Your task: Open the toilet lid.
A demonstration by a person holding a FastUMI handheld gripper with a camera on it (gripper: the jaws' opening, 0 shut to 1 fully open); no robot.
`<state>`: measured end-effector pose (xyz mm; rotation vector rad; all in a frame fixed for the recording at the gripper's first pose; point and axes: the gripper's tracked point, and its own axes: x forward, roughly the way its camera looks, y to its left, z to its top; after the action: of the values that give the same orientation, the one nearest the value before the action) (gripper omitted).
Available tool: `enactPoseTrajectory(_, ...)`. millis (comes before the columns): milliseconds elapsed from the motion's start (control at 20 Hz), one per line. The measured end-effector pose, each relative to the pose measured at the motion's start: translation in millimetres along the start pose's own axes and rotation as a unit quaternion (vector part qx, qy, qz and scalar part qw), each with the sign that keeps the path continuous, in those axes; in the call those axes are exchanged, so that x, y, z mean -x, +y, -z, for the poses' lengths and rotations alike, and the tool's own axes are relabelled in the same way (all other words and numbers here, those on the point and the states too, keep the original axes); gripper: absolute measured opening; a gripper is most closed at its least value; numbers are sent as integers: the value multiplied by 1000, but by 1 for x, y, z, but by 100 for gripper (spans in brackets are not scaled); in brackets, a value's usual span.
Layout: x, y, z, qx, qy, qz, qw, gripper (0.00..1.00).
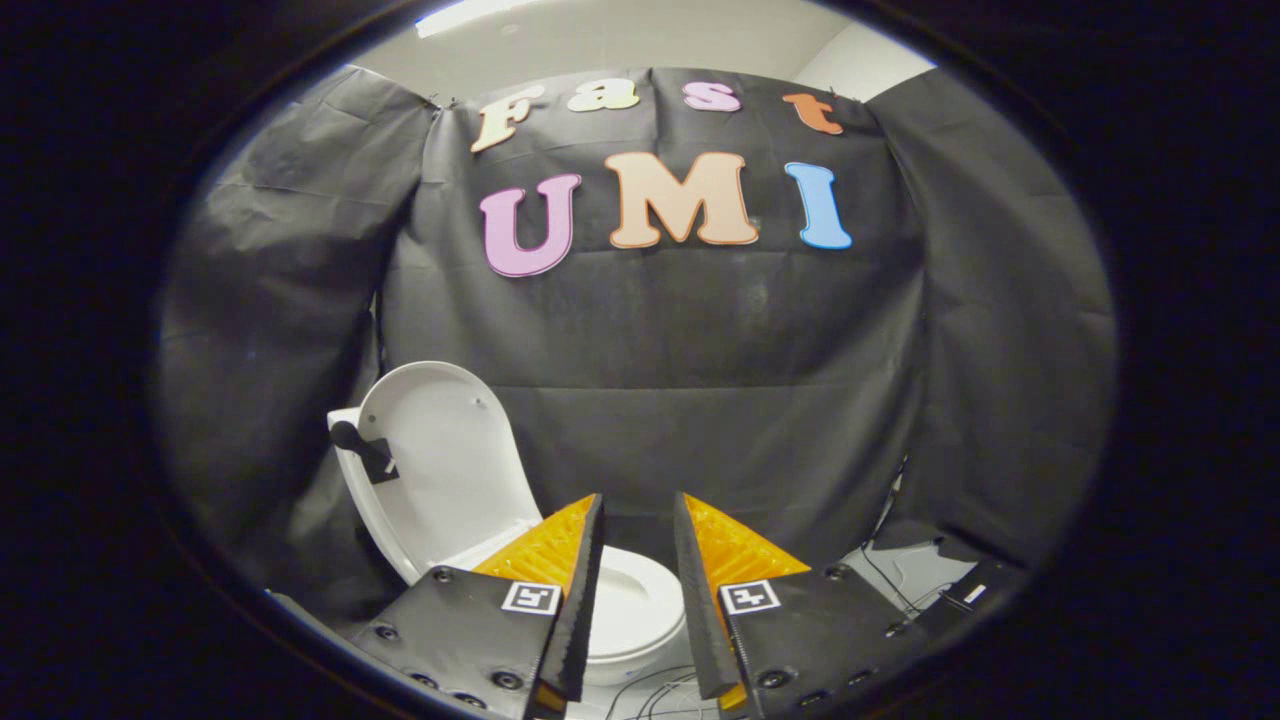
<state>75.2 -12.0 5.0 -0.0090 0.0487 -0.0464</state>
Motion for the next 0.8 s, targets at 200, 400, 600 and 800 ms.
enactPoseTrajectory(200, 11, -7, -1, -16, -25, 11, 1000, 44)
enactPoseTrajectory(400, 13, -8, -4, -5, -46, 24, 999, 44)
enactPoseTrajectory(600, 10, -13, 1, 1, -24, 35, 999, 44)
enactPoseTrajectory(800, 8, -10, 3, 10, -15, 31, 999, 44)
